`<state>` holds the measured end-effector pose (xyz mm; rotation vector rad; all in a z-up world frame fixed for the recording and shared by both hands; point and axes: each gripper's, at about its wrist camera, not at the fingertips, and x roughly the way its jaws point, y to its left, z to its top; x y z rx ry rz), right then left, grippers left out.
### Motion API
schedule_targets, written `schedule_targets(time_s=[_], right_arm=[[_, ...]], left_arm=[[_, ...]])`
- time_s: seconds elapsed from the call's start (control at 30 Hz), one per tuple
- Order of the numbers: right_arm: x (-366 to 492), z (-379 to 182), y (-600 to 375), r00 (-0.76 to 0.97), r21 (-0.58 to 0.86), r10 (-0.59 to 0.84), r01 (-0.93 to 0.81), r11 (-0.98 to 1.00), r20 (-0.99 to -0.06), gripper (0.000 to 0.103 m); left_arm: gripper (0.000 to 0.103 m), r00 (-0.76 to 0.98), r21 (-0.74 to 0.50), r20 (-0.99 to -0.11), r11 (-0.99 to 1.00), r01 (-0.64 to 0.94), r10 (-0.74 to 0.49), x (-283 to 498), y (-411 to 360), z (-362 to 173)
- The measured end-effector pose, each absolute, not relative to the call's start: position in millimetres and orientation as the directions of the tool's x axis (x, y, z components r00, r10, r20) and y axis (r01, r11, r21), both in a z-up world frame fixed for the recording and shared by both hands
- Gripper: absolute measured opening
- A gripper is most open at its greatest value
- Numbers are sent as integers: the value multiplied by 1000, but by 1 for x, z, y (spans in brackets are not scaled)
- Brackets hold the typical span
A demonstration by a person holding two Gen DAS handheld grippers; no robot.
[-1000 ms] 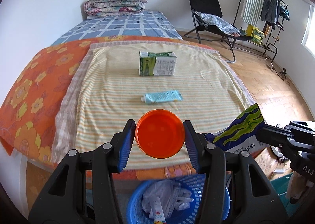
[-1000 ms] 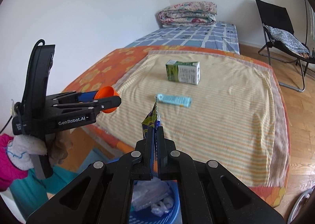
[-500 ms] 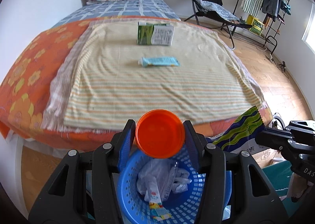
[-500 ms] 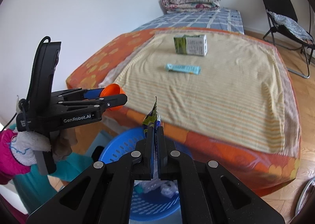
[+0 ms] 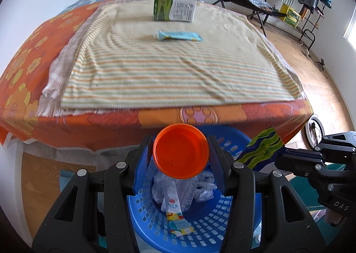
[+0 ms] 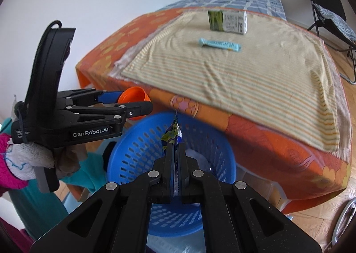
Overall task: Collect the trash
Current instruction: 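Lower both grippers into the basket and open them to release cap and wrapper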
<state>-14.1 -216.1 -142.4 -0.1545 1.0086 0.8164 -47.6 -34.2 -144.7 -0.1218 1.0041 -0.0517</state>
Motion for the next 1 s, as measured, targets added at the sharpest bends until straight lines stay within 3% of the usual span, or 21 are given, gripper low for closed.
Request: schedule_targets(time_s=[0.6,0.67,0.73,1.0], right_arm=[[-9,-169,-216,209,255,472,-625,738,-856,1],[-8,-171,-217,200,260,467,-616,744,-861,1],[-6,-173,-217,190,265,459,-604,752,-868,2],[-3,-177,-219,180,265,438,-579,771,-881,5]], left_arm=[[51,476,-136,-872,991,-16,-112,-51,-38,-164],[62,474,-137,-873,990,-15,-113,-51,-38,-165],[65,483,-134,-869,991,-19,-108,-53,-38,-164],[67,474,-132,-874,991,-29,-103,-52,-36,-165]])
